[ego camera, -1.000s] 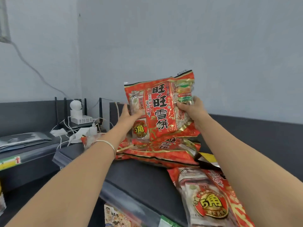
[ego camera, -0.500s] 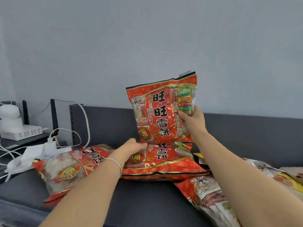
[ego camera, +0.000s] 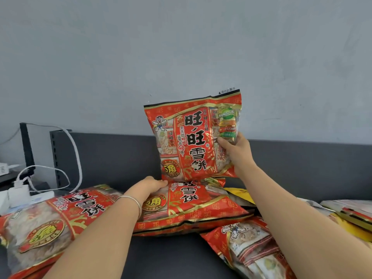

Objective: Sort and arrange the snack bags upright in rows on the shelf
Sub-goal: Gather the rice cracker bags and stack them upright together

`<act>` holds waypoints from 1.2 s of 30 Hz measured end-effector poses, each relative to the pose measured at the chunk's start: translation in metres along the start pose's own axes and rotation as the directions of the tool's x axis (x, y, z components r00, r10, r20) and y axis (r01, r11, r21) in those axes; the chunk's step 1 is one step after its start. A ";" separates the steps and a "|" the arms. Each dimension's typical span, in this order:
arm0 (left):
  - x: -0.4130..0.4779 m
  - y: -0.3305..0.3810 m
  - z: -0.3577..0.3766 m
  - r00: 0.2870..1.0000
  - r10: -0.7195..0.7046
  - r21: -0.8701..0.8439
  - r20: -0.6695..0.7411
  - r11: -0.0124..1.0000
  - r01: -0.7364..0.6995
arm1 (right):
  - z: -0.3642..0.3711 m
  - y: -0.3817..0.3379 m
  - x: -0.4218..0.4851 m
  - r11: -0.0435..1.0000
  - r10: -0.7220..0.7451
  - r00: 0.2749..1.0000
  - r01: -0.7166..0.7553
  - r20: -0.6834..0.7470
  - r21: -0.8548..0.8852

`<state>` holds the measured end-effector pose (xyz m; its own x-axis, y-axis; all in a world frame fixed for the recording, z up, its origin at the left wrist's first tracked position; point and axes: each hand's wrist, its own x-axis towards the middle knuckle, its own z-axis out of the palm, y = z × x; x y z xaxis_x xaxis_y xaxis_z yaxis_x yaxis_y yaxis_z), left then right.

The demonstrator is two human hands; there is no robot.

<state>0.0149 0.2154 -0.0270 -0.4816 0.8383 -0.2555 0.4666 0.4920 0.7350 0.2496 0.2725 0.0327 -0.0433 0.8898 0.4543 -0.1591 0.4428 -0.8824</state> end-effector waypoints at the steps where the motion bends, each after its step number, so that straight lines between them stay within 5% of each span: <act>1: -0.001 0.001 0.000 1.000 0.016 -0.030 -0.019 0.999 -0.016 | 0.001 -0.001 -0.002 1.000 -0.001 1.000 0.001 -0.007 0.002; 8: -0.024 0.004 -0.021 0.971 0.069 -0.445 -0.229 0.880 -0.167 | 0.010 -0.029 -0.014 0.993 -0.098 0.981 0.106 -0.165 0.042; 15: -0.049 -0.013 -0.053 0.810 -0.064 -0.577 -0.583 0.734 -0.358 | 0.014 -0.048 -0.028 0.987 -0.136 0.886 0.159 -0.443 0.014; 20: -0.057 -0.017 -0.044 0.765 -0.149 -0.650 -0.627 0.642 -0.407 | 0.004 -0.051 -0.041 0.988 -0.151 0.836 0.135 -0.527 -0.069; 31: -0.062 -0.005 0.004 0.763 -0.102 -0.624 -0.638 0.649 -0.435 | -0.063 -0.053 -0.075 0.986 -0.155 0.663 0.062 -0.732 -0.153; 36: -0.073 -0.007 0.007 0.768 -0.127 -0.684 -0.628 0.562 -0.466 | -0.080 -0.059 -0.084 0.978 -0.165 0.638 0.007 -0.752 -0.209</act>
<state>0.0522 0.1520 -0.0182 -0.8948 0.4340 0.1048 -0.0206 -0.2745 0.9614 0.3415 0.1809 0.0367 0.7403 0.5778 0.3437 0.0501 0.4624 -0.8853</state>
